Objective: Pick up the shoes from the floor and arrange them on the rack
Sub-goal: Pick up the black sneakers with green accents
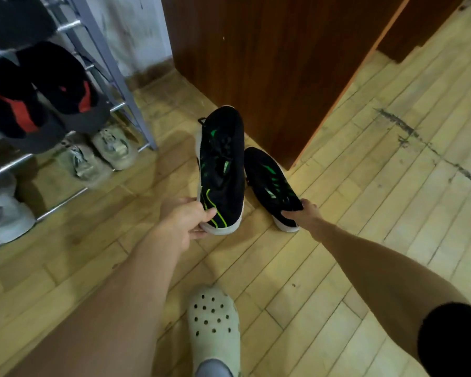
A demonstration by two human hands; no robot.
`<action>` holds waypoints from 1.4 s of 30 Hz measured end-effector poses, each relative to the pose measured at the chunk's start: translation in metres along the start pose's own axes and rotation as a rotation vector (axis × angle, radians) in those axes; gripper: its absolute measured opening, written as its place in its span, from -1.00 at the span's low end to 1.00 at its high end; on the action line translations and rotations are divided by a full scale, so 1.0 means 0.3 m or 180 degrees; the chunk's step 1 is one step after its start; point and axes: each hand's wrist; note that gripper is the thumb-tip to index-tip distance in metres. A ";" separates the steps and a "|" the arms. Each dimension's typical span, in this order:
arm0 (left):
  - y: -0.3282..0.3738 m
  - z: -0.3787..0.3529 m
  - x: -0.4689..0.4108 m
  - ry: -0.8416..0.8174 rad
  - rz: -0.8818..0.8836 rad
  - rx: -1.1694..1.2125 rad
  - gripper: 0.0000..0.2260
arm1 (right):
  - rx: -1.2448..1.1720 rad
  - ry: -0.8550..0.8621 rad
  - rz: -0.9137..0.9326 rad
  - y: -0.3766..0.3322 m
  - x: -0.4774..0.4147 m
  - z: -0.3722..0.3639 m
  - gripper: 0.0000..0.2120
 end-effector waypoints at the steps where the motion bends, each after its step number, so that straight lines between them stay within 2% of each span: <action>1: 0.008 -0.008 -0.002 -0.0036 0.0007 0.0003 -0.74 | -0.0089 0.0082 -0.0029 0.012 -0.014 -0.020 -0.22; 4: 0.037 -0.020 -0.003 -0.0009 -0.0027 0.0065 -0.71 | -0.0226 0.0351 -0.0205 0.029 -0.046 -0.051 -0.34; 8: 0.029 -0.016 0.021 0.0068 -0.0073 0.0201 -0.69 | -0.0524 0.0089 -0.0379 -0.012 -0.005 -0.080 -0.63; 11: 0.022 -0.011 0.075 0.0060 -0.0183 0.0314 -0.71 | -0.0981 -0.0180 -0.0456 -0.030 0.065 -0.107 -0.65; 14: 0.037 0.000 0.147 0.0029 -0.0397 0.0442 -0.75 | -0.1105 -0.0347 -0.0385 -0.072 0.136 -0.102 -0.63; 19: 0.010 0.082 0.291 0.0066 -0.0800 0.0503 -0.79 | -0.1100 -0.0286 0.0113 -0.172 0.271 -0.024 -0.77; 23: -0.024 0.190 0.414 0.0281 -0.1082 0.0471 -0.76 | -0.1306 -0.0414 0.0477 -0.274 0.387 0.036 -0.70; 29: -0.023 0.367 0.643 0.0538 -0.1626 0.0415 -0.88 | -0.1512 -0.0270 0.1225 -0.527 0.543 0.125 -0.72; 33: 0.013 0.472 0.786 0.0723 -0.1931 0.0591 -0.87 | -0.1937 -0.0364 0.1694 -0.732 0.650 0.209 -0.77; 37: 0.066 0.553 0.910 0.0828 -0.2163 0.0807 -0.85 | -0.2411 -0.0383 0.1926 -0.928 0.749 0.290 -0.70; 40: 0.116 0.620 0.985 0.0926 -0.2278 0.0984 -0.86 | -0.2172 -0.0370 0.2331 -1.066 0.801 0.339 -0.78; 42: 0.156 0.667 1.010 0.0946 -0.2293 0.1135 -0.85 | -0.2040 -0.0393 0.2526 -1.155 0.808 0.360 -0.75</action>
Point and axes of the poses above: each hand's wrist, its own x-axis away from the middle knuckle, its own z-axis out of the back of the hand, y = z × x, and after that the axes turned 15 degrees about z, right-handed
